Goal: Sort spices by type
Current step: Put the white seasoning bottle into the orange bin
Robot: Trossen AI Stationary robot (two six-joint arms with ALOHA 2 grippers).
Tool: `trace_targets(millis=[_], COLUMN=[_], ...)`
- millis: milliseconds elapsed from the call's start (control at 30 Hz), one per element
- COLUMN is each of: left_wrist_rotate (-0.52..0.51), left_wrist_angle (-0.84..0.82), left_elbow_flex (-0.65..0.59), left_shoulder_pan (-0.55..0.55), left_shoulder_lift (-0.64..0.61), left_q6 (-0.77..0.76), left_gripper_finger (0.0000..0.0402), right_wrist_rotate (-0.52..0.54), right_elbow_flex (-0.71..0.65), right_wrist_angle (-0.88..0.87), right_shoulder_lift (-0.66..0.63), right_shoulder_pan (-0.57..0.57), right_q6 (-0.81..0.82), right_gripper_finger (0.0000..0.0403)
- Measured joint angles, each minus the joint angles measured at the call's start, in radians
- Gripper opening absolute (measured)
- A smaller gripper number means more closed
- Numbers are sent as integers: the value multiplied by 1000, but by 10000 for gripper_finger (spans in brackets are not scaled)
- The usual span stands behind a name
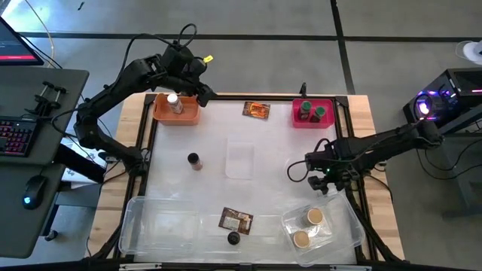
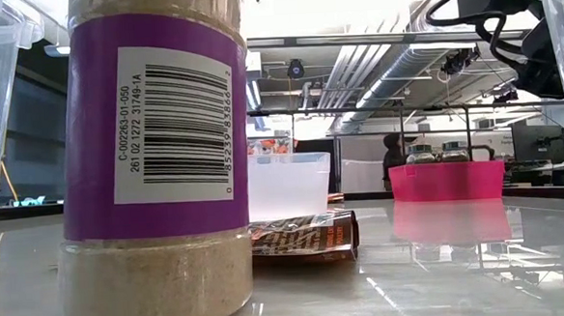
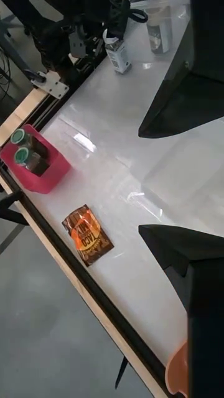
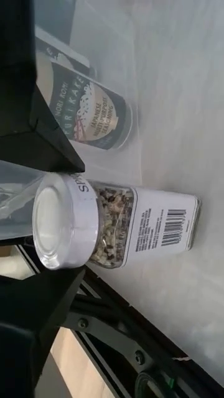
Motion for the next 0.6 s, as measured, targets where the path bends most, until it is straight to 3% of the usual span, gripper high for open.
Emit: trace_targets(millis=[300,500,600], left_wrist_rotate=[0,0,-1], left_wrist_angle=[0,0,0], left_elbow_flex=[0,0,0], left_shoulder_pan=[0,0,0], left_shoulder_lift=[0,0,0], left_q6=[1,1,2], left_gripper_finger=[223,223,223], right_wrist_rotate=[-1,-23,-26], right_elbow_flex=[0,0,1], right_wrist_angle=[15,16,17], right_shoulder_lift=[0,0,0], right_shoulder_pan=[0,0,0], right_q6=[-33,-36,-43], right_gripper_finger=[245,205,203])
